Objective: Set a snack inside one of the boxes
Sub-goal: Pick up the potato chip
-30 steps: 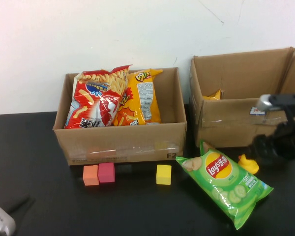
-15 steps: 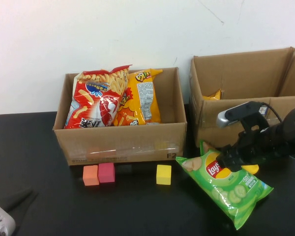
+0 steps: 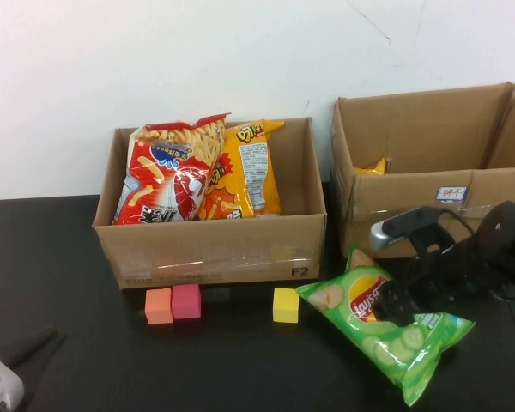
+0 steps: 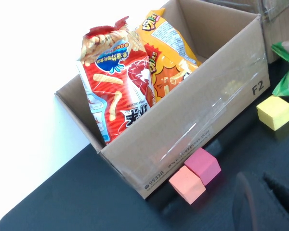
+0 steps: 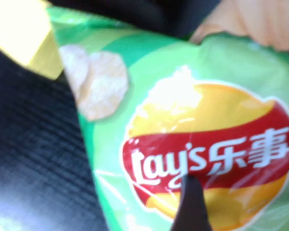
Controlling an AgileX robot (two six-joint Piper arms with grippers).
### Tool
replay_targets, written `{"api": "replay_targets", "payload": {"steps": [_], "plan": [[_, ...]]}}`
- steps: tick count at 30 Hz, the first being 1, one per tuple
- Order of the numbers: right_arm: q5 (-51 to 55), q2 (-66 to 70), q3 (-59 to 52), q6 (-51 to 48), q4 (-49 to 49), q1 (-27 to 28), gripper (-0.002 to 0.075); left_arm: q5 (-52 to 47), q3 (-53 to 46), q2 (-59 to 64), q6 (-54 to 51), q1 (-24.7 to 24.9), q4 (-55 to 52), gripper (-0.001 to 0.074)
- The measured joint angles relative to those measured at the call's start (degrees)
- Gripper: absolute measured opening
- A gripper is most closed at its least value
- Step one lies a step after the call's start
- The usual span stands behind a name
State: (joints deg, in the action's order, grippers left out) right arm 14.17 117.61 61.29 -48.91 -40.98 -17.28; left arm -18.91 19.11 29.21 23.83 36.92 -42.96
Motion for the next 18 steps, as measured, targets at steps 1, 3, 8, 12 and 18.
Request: {"api": "replay_targets", "payload": {"steps": [1,3,8,12,18], "plan": [[1.0,0.0,0.0,0.0,0.0,0.0,0.047,0.0,0.0,0.0,0.1,0.0,0.1,-0.0001],[2.6,0.0,0.1,0.0,0.0,0.0,0.0457,0.0,0.0,0.0,0.1,0.0,0.0,-0.0001],[5.1,0.0,0.4,0.0,-0.4,0.0,0.0295,0.0,0.0,0.0,0.1,0.0,0.0,-0.0001],[5.9,-0.4,0.5,0.0,-1.1,0.0,0.0113,0.0,0.0,0.0,0.1,0.0,-0.1,-0.0001],[9.1,-0.7,1.5,0.0,-1.4,0.2,0.0083,0.0,0.0,0.0,0.1,0.0,-0.2,-0.0001]]}}
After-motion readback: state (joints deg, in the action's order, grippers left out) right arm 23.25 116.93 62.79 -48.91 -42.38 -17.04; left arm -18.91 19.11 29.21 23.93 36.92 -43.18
